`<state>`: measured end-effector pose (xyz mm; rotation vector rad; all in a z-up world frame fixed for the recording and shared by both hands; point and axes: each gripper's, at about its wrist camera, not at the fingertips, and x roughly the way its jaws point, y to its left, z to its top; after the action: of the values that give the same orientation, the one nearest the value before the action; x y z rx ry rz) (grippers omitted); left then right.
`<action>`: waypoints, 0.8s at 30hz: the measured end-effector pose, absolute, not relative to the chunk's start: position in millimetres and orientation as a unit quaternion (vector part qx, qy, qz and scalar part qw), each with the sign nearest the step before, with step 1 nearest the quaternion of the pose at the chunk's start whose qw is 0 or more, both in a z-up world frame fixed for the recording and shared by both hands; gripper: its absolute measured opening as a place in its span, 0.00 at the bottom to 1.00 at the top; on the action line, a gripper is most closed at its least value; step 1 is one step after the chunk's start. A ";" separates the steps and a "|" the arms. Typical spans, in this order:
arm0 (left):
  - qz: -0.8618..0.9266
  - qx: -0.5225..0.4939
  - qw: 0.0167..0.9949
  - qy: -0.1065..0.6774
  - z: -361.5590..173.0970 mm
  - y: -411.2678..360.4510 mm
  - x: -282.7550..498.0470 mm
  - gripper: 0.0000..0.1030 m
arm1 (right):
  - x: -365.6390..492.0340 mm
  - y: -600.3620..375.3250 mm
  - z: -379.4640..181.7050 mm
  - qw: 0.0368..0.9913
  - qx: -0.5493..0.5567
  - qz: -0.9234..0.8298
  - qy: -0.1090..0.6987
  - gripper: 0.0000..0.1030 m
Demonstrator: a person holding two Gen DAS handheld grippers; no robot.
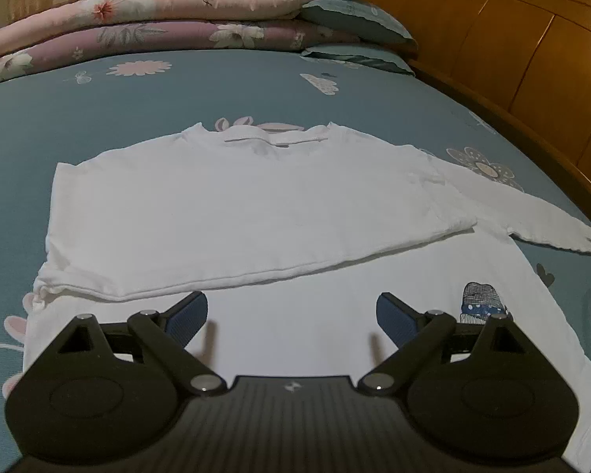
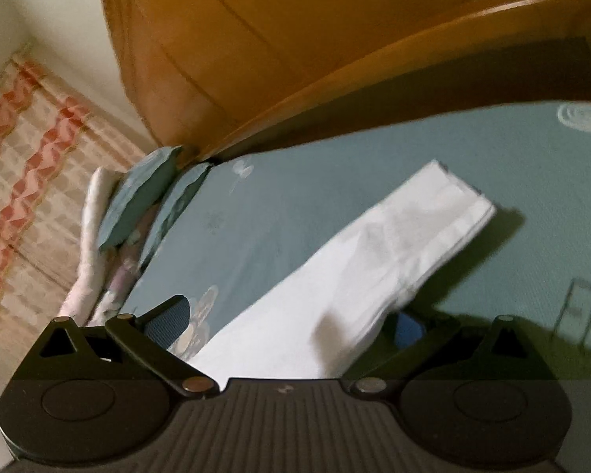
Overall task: Fold clothes
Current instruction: 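Lower the right gripper onto the sleeve cuff by the headboard and close it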
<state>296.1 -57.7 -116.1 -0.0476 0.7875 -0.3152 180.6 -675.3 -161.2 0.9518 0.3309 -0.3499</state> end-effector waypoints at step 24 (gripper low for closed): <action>-0.158 -0.018 0.912 0.379 -113.4 -60.1 293.4 0.90 | 212.0 -661.7 -146.2 0.868 0.331 -0.278 0.246 0.52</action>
<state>293.4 -60.1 -113.4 -0.0374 0.7806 -0.3259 212.0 -661.7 -146.2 0.6924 0.5146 -0.5827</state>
